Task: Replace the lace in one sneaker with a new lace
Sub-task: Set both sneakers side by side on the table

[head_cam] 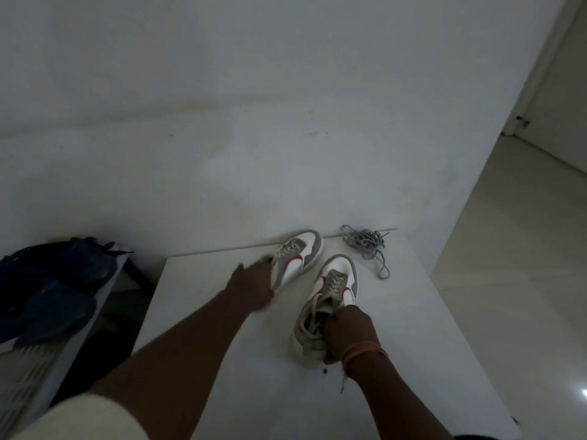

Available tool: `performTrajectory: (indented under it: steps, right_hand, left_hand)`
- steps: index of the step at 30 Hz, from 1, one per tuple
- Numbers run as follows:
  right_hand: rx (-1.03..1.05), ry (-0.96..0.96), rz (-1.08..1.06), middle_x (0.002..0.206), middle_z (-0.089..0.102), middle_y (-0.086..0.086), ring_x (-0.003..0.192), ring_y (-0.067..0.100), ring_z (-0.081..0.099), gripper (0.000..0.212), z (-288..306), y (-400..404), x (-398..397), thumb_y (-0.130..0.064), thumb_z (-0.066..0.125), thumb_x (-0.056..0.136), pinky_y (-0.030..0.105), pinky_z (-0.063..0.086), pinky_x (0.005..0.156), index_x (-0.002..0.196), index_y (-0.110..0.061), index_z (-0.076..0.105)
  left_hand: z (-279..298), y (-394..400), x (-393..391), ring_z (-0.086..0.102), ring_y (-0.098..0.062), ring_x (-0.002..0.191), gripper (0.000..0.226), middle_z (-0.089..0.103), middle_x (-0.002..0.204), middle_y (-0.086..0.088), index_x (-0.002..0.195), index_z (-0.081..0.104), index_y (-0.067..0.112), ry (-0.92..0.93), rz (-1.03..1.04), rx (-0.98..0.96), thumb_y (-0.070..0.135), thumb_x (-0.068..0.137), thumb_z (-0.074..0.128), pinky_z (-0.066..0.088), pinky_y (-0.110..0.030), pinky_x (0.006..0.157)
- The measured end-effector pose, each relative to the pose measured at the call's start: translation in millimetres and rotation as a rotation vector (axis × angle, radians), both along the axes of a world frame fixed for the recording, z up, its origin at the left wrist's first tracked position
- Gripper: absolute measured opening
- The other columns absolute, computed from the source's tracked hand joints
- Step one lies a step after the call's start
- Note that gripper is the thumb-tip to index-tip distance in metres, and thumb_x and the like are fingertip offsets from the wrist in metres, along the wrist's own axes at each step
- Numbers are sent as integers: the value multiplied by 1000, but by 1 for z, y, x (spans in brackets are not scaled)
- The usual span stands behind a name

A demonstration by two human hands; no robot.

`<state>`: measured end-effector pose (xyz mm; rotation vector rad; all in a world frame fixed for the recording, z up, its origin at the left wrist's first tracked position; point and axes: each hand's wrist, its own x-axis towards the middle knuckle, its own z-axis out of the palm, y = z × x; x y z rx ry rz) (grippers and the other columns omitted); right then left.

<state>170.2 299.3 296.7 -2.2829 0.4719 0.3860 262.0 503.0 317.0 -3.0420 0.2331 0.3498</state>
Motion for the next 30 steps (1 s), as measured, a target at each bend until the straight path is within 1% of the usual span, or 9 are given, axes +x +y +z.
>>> performTrajectory:
  steps: [3, 5, 10, 15, 19, 23, 26, 28, 30]
  right_hand:
    - [-64, -49, 14, 97, 73, 12, 86, 26, 72, 17, 0, 3, -2, -17, 55, 96, 35, 60, 80, 101, -5, 66]
    - [-72, -95, -5, 103, 71, 10, 92, 25, 70, 21, 1, 9, -6, -23, 52, 98, 33, 58, 84, 107, -8, 63]
    - [-136, -128, 16, 109, 70, 7, 100, 24, 68, 24, 1, 22, -22, -29, 48, 100, 31, 52, 86, 110, -14, 63]
    - [-168, -137, 84, 111, 70, 7, 101, 24, 68, 25, 11, 30, -36, -31, 48, 99, 31, 53, 86, 113, -15, 61]
    - [-162, -146, 108, 111, 69, 5, 100, 22, 67, 23, 14, 34, -44, -30, 48, 100, 29, 51, 85, 112, -15, 60]
    - [-187, -110, 145, 112, 68, 7, 102, 24, 67, 26, 10, 36, -41, -32, 50, 98, 33, 54, 90, 114, -14, 60]
    - [-235, -78, 157, 109, 69, 8, 100, 26, 67, 24, 3, 40, -35, -29, 51, 94, 33, 54, 87, 109, -15, 64]
    - [-268, -82, 177, 108, 69, 8, 99, 27, 67, 24, -3, 43, -31, -28, 50, 93, 35, 55, 87, 108, -16, 64]
    - [-272, -86, 174, 108, 68, 9, 98, 28, 67, 23, -8, 46, -28, -27, 49, 94, 38, 55, 88, 109, -15, 62]
  left_hand:
    - [-10, -13, -44, 48, -25, 137, 68, 46, 153, -6, 156, 28, 19, -57, 126, -64, 38, 96, 55, 42, -36, 105]
    - [-7, -23, -78, 56, -26, 128, 58, 57, 140, -4, 149, 35, 21, -65, 189, -82, 40, 96, 52, 44, -36, 100]
    - [-9, -28, -132, 54, -23, 131, 51, 55, 143, 0, 148, 35, 23, 24, 270, -160, 36, 100, 46, 41, -36, 104]
    - [-4, -13, -152, 53, -28, 132, 63, 53, 147, -3, 148, 40, 27, 161, 338, -405, 48, 89, 43, 45, -40, 107]
    - [15, -1, -154, 67, -24, 106, 36, 70, 117, -1, 116, 65, 27, 13, 361, -394, 44, 94, 43, 52, -32, 87]
    - [20, 3, -151, 62, -29, 106, 25, 61, 113, -5, 113, 56, 21, -216, 486, -473, 37, 93, 54, 52, -38, 85]
    - [-1, 7, -143, 57, -41, 112, 45, 51, 122, -15, 123, 44, 12, -137, 661, -611, 27, 86, 66, 48, -44, 89]
    - [-20, 8, -136, 57, -40, 114, 43, 53, 126, -17, 126, 45, 8, -27, 697, -529, 30, 92, 59, 47, -42, 93]
    - [-36, 8, -127, 62, -37, 105, 37, 61, 118, -16, 117, 55, 5, -59, 617, -386, 35, 96, 53, 48, -40, 87]
